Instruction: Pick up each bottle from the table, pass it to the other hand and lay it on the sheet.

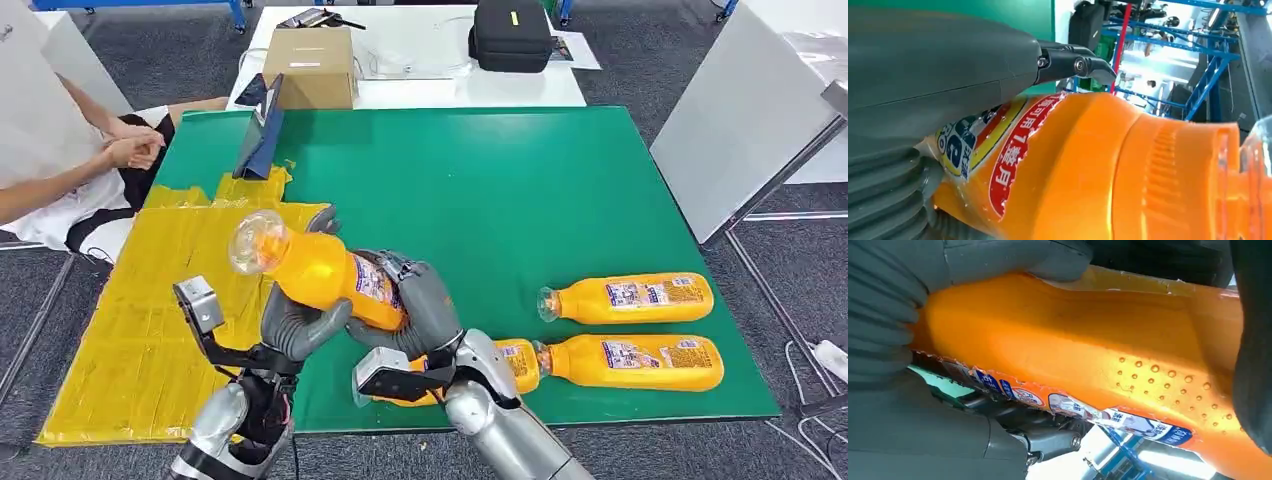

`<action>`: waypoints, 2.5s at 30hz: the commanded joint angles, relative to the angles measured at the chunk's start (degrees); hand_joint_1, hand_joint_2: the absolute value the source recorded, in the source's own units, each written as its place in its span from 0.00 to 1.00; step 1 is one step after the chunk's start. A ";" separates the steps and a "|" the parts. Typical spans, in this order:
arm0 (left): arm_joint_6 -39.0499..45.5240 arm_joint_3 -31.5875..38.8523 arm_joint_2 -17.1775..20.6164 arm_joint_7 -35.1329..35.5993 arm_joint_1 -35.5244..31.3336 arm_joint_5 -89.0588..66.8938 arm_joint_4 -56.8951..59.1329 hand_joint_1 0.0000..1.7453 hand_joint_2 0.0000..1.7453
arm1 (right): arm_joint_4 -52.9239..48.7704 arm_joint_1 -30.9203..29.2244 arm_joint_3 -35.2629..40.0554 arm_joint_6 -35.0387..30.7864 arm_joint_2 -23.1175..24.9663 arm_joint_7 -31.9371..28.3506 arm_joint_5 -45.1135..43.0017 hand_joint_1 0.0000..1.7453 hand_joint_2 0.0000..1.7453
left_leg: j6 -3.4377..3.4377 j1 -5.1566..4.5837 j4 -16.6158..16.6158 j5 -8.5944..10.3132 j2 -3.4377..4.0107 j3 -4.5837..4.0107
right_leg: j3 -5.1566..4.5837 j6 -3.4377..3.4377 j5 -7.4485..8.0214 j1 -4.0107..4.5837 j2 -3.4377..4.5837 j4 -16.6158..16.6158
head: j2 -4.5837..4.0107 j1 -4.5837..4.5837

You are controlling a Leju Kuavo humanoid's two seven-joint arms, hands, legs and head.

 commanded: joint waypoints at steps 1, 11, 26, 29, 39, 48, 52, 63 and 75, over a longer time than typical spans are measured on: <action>-0.29 -2.66 0.28 -0.94 -3.04 -0.51 -1.49 0.00 1.00 | 5.24 0.69 1.71 0.20 -1.82 0.85 0.08 1.00 1.00 | 0.03 0.05 -0.05 -0.02 -0.14 0.15 | 0.24 -0.07 -0.05 0.07 -0.18 -0.09 | 0.00 0.02; -0.35 -2.68 0.28 -0.91 -2.88 -0.53 -1.79 0.00 1.00 | 5.94 0.81 1.53 0.09 -1.85 1.09 0.25 1.00 1.00 | 0.04 0.06 -0.07 -0.05 -0.17 0.29 | 0.40 -0.12 -0.09 0.09 -0.24 -0.14 | 0.00 0.02; -0.44 -1.88 0.17 -1.00 -2.51 -0.44 -2.61 0.00 1.00 | 9.08 0.92 1.89 -0.66 -1.59 2.07 2.65 1.00 1.00 | 0.03 0.04 -0.08 -0.06 -0.07 0.27 | 0.36 -0.12 -0.07 0.07 -0.13 -0.12 | 0.00 0.02; 0.07 -1.44 0.00 -1.16 -2.27 -0.46 -2.68 0.00 1.00 | 10.55 0.91 2.62 -0.54 -1.41 2.52 3.72 1.00 1.00 | 0.02 0.03 -0.08 -0.06 -0.10 0.25 | 0.34 -0.11 -0.07 0.06 -0.12 -0.11 | 0.00 0.02; 0.25 -1.39 0.04 -1.23 -2.18 -0.57 -2.83 0.00 1.00 | 11.19 0.95 2.85 -0.82 -1.34 2.64 4.03 1.00 1.00 | 0.03 0.02 -0.05 -0.04 -0.07 0.17 | 0.26 -0.09 -0.04 0.05 -0.08 -0.09 | 0.00 0.02; 1.49 -2.89 -0.14 -0.68 -2.88 -2.60 0.26 0.00 1.00 | 8.15 1.50 2.13 -3.21 -1.00 1.79 3.88 1.00 1.00 | 0.05 0.00 -0.08 -0.07 -0.10 0.28 | 0.37 -0.12 -0.09 0.04 -0.13 -0.10 | 0.00 0.02; 3.25 -3.12 -0.28 -0.93 -3.17 -4.38 1.67 0.00 1.00 | 2.97 2.29 2.56 -4.47 -1.51 1.57 3.96 1.00 1.00 | 0.03 0.00 -0.04 -0.02 -0.10 0.09 | 0.17 -0.06 -0.05 0.02 -0.10 -0.05 | 0.00 0.02; 5.23 -2.85 -0.56 -0.93 -3.64 -6.22 4.02 0.00 1.00 | -2.71 3.14 3.18 -7.13 -2.07 1.23 4.11 1.00 1.00 | 0.03 -0.02 -0.04 -0.02 -0.07 0.09 | 0.16 -0.06 -0.03 0.00 -0.06 -0.04 | 0.00 0.02; 5.30 -2.64 -0.55 -0.86 -3.90 -6.18 4.46 0.00 1.00 | -2.64 2.63 3.17 -7.13 -2.04 1.29 3.62 1.00 1.00 | 0.02 0.02 -0.05 -0.04 -0.08 0.16 | 0.24 -0.09 -0.05 0.04 -0.09 -0.07 | 0.00 0.02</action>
